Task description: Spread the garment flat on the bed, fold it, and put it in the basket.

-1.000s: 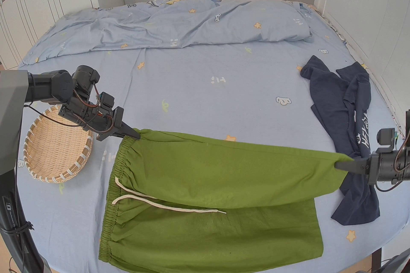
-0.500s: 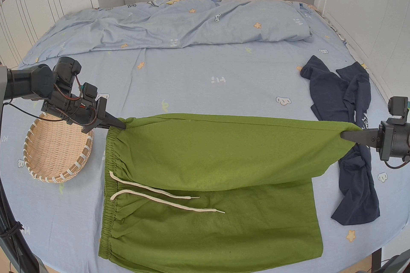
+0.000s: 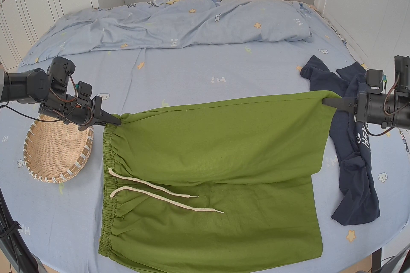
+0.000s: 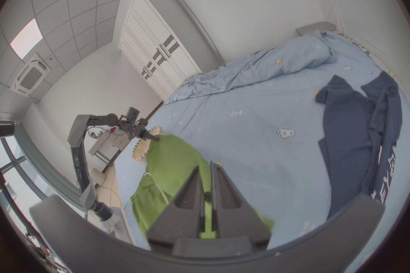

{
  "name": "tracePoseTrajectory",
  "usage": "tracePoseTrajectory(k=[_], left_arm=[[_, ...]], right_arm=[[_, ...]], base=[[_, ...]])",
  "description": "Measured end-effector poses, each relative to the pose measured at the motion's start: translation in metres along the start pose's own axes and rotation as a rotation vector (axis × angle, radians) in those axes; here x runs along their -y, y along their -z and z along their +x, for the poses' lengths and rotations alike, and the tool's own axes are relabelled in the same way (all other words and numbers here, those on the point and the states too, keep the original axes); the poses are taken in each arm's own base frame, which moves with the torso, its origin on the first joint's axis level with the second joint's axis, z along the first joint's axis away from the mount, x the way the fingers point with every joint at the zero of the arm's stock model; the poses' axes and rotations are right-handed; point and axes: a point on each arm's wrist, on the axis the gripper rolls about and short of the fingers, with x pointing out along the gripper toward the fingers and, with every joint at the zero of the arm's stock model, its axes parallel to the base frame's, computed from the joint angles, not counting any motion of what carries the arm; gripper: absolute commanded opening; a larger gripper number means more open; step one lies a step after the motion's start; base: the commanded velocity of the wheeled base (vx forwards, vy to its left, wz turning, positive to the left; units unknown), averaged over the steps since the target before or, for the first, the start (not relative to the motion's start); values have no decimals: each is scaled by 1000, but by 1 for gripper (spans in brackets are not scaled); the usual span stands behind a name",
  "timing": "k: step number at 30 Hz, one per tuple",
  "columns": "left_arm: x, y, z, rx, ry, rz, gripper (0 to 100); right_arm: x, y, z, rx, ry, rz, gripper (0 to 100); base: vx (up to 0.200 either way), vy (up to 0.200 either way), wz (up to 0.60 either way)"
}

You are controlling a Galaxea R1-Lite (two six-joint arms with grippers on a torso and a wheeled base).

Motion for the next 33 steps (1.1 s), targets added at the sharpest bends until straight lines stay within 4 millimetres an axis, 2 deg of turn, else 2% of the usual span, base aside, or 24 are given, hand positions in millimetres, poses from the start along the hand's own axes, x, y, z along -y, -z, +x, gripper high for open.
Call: tracePoseTrajectory(k=[8,17,25,33], left_arm=[[-7,-2,-6,40,-11,8,0],[-14,-6,-11,99,-23,34,0],[-17,-13,-10,159,-28,82,0],[-20,-18,-3,193,-27,114,0]], right_arm=[[28,-23,28,32,26,-3,0],[48,-45,54,71,66,-11,0],[65,-46,78,70,119,-4,0],[76,-47,93,72,141,-4,0]], base=[[0,0,0],[0,0,0],[0,0,0],[0,0,0]])
